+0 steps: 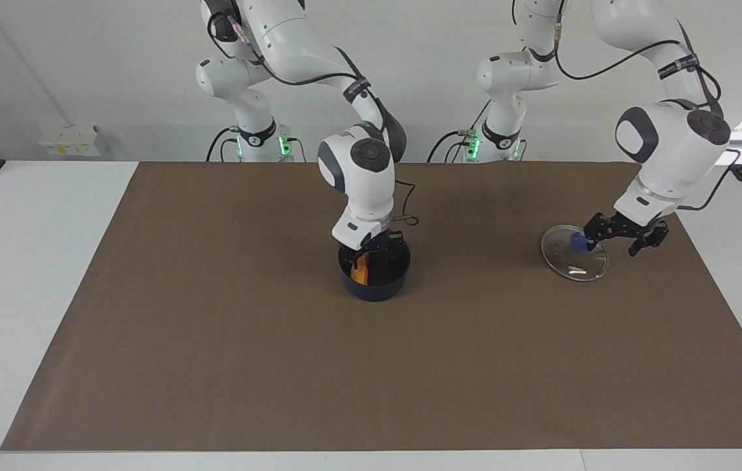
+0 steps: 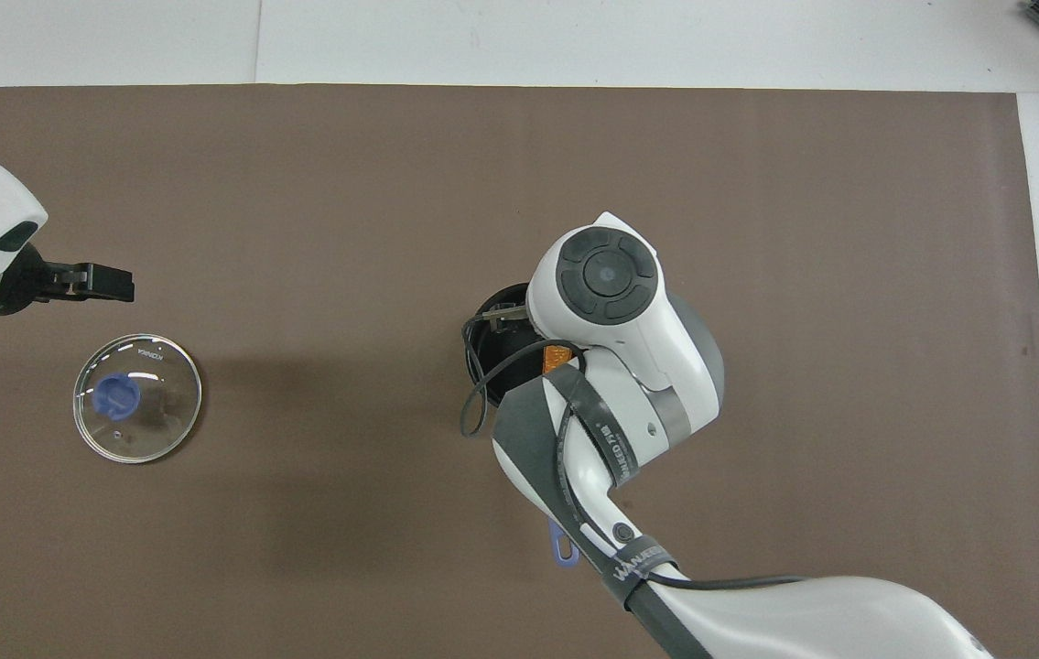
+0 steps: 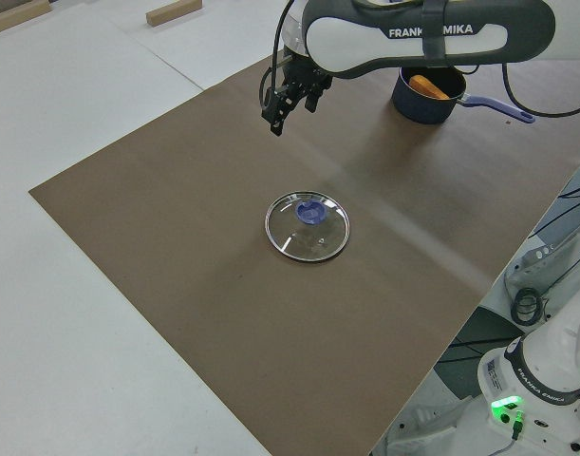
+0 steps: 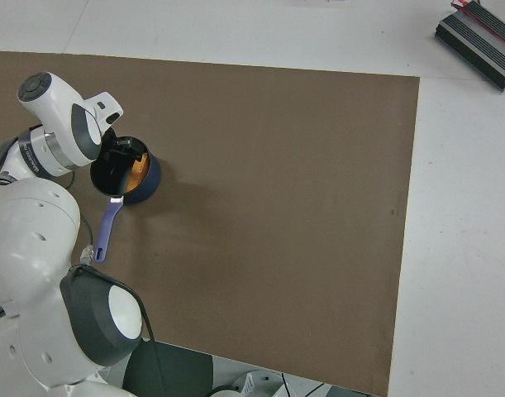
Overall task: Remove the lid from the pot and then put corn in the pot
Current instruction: 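Release the corn into the pot and withdraw the right gripper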
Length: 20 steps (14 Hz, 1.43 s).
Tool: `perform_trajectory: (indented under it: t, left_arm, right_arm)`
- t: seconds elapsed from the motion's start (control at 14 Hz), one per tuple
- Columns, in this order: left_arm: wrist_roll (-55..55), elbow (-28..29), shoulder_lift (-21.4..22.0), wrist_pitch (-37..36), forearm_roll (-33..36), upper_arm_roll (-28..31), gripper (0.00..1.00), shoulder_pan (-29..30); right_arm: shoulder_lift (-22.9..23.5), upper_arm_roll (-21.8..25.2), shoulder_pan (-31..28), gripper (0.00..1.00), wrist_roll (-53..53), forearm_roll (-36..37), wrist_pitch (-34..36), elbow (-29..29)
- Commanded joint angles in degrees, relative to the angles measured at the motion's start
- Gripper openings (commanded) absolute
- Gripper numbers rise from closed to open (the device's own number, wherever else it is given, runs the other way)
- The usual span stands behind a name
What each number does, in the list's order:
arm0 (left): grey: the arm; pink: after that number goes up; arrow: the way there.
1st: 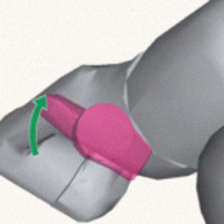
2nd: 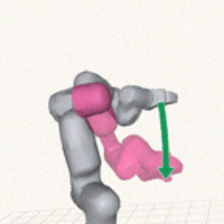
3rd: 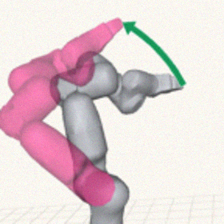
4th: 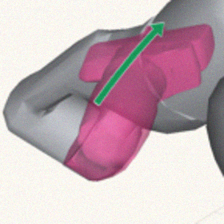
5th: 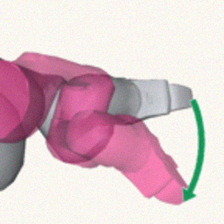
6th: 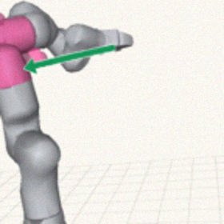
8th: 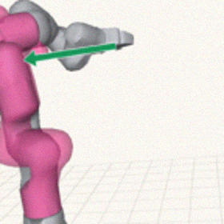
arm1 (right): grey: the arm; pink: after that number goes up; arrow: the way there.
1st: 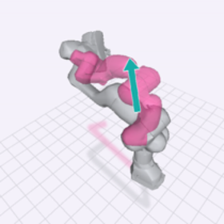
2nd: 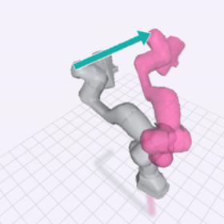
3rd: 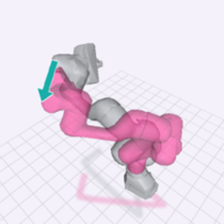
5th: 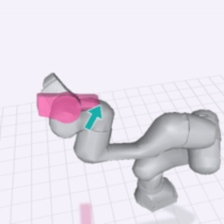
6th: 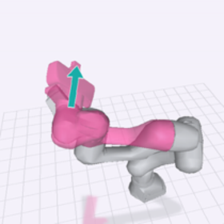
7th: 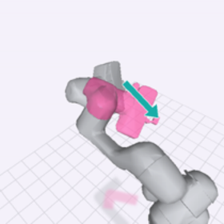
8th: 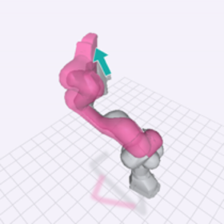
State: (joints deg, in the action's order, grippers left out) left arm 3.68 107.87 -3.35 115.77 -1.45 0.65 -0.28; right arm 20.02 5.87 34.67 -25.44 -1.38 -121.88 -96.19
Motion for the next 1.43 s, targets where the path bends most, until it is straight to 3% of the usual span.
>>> perform_trajectory:
  t: [0.0, 0.21, 0.5, 0.79, 1.0, 1.36]
  left_arm:
    - [-2.3, -5.6, -1.2, -5.5, 0.3, 0.5, 1.00, -1.5]
    - [-2.3, -10.7, -1.1, -12.0, 0.4, 0.0, 1.00, -1.6]
    - [-2.4, -16.2, -0.5, -19.4, 0.3, 0.1, 1.00, -2.8]
    - [-1.7, -13.8, 3.3, -22.9, 0.5, 0.1, 1.00, -2.5]
    - [-1.7, -10.3, 5.9, -22.5, 0.6, 0.1, 1.00, -2.4]
    - [-1.0, -12.3, 5.1, -23.1, 0.3, 0.1, 1.00, -2.2]
  right_arm:
    - [-7.6, -0.3, -4.5, 1.00, 0.4, 0.3, 6.0, -1.0]
    - [-12.4, 0.0, -8.5, 1.00, 1.4, 2.8, 10.2, -0.8]
    - [-18.6, 0.0, -14.6, 1.00, 12.2, 1.9, 18.7, -0.9]
    - [-21.1, 0.1, -19.1, 1.00, 17.3, 1.9, 26.7, -1.4]
    - [-22.8, 0.1, -23.9, 1.00, 23.4, 1.9, 28.6, -2.9]
    - [-23.8, 0.2, -31.6, 1.00, 27.4, 1.9, 29.8, -3.3]
